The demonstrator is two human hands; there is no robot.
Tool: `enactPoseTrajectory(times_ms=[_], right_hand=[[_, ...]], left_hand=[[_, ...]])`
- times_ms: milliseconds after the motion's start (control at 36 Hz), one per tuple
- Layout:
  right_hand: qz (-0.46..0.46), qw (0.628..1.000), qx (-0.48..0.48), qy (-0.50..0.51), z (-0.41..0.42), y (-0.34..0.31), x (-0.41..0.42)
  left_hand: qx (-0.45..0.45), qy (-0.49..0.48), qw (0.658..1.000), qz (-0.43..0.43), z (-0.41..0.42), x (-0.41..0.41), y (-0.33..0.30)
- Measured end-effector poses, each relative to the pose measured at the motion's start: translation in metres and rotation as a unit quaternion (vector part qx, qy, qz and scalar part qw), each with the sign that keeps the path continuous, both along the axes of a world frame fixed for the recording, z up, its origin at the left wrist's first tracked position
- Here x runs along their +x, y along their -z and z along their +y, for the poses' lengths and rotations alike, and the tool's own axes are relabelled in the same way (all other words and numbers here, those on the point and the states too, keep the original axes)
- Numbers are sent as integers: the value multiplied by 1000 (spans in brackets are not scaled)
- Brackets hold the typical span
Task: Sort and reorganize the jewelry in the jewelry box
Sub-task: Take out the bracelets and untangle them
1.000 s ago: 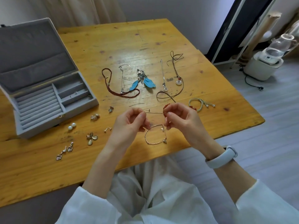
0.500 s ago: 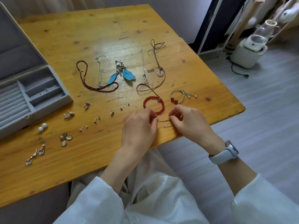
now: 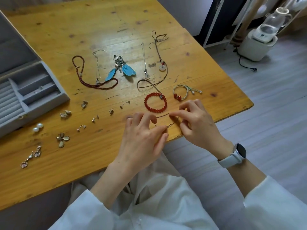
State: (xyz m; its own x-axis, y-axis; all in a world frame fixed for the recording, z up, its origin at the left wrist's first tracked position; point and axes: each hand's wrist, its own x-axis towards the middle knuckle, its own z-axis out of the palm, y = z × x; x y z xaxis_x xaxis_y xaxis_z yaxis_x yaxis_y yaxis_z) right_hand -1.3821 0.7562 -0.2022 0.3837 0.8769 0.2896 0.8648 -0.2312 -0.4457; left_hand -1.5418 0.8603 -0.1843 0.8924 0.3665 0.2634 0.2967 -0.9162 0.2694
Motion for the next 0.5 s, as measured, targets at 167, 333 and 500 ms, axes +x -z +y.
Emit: enactPoseTrajectory(times_ms=[167, 333, 500], right_hand=[[12, 1000, 23, -2, -1, 1, 0], [3, 997, 58, -43, -7, 3, -2], [15, 995, 88, -35, -6, 4, -4]], left_hand=[[-2, -12, 1000, -8, 3, 1, 1], [-7, -8, 1000, -8, 4, 0, 2], [-17, -7, 1000, -13, 2, -2, 5]])
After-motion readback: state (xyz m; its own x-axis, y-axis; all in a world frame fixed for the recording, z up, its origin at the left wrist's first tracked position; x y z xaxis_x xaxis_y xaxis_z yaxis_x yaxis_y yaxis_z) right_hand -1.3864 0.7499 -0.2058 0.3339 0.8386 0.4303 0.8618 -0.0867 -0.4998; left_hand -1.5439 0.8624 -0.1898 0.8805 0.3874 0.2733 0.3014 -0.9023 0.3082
